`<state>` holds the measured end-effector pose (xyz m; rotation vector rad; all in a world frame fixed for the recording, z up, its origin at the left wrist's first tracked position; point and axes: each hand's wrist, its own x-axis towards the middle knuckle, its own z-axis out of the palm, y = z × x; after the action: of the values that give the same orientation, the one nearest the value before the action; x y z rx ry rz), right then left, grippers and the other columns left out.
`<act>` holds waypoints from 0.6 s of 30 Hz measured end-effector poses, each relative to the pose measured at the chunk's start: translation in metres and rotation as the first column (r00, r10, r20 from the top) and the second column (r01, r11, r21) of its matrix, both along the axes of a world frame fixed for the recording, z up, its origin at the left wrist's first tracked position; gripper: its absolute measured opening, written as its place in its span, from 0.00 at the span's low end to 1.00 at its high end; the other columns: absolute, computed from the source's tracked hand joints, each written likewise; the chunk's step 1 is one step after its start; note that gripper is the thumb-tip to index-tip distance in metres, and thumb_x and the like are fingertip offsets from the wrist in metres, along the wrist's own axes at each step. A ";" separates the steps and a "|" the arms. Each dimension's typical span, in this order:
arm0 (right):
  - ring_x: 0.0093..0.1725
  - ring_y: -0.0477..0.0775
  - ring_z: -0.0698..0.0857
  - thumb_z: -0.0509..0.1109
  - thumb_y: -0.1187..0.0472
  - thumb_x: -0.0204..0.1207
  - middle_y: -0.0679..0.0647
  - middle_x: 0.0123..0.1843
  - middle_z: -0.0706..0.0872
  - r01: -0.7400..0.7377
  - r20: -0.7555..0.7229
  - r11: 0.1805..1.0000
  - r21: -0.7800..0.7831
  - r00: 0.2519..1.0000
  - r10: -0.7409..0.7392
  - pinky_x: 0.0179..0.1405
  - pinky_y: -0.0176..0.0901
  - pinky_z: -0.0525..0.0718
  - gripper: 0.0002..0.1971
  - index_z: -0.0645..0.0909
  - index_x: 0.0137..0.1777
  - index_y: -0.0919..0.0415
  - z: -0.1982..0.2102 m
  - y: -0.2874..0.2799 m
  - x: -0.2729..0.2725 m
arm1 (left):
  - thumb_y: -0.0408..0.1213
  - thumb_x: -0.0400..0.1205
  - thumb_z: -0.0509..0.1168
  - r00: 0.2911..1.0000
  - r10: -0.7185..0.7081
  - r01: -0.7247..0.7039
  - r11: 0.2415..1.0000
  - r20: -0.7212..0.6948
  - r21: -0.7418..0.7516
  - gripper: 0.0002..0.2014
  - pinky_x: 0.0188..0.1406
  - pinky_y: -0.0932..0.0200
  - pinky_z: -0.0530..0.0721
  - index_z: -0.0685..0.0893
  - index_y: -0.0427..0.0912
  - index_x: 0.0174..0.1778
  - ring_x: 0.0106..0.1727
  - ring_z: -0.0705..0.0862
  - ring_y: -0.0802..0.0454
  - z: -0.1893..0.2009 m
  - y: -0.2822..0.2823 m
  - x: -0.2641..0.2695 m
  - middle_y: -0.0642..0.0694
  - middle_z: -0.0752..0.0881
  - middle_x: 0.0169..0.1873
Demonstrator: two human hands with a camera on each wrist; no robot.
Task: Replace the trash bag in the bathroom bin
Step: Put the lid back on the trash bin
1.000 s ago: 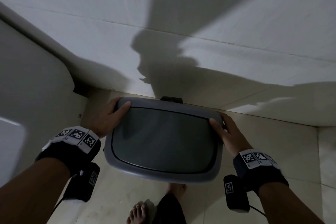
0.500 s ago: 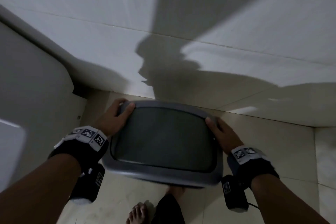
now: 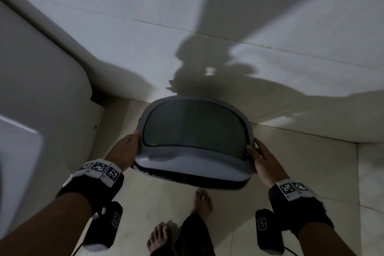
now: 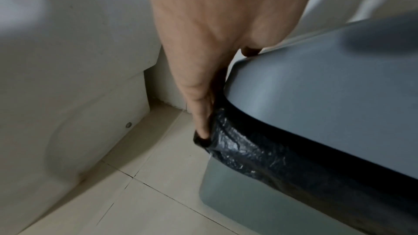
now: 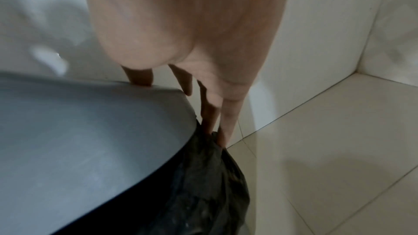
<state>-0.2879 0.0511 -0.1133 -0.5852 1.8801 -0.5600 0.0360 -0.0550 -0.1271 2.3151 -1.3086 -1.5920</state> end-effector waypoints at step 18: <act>0.42 0.56 0.78 0.48 0.57 0.87 0.57 0.51 0.78 -0.277 -0.270 0.958 0.070 0.920 0.285 0.30 0.38 0.70 0.17 0.62 0.73 0.59 0.010 0.016 0.018 | 0.42 0.88 0.50 0.997 0.030 -0.036 0.997 -0.070 -0.075 0.20 0.55 0.50 0.75 0.78 0.32 0.66 0.65 0.79 0.31 0.019 0.010 -0.009 0.29 0.81 0.62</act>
<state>-0.2704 0.0667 -0.1032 -0.9361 2.0138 -0.2691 0.0271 -0.0449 -0.1076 2.2054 -1.2857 -1.5688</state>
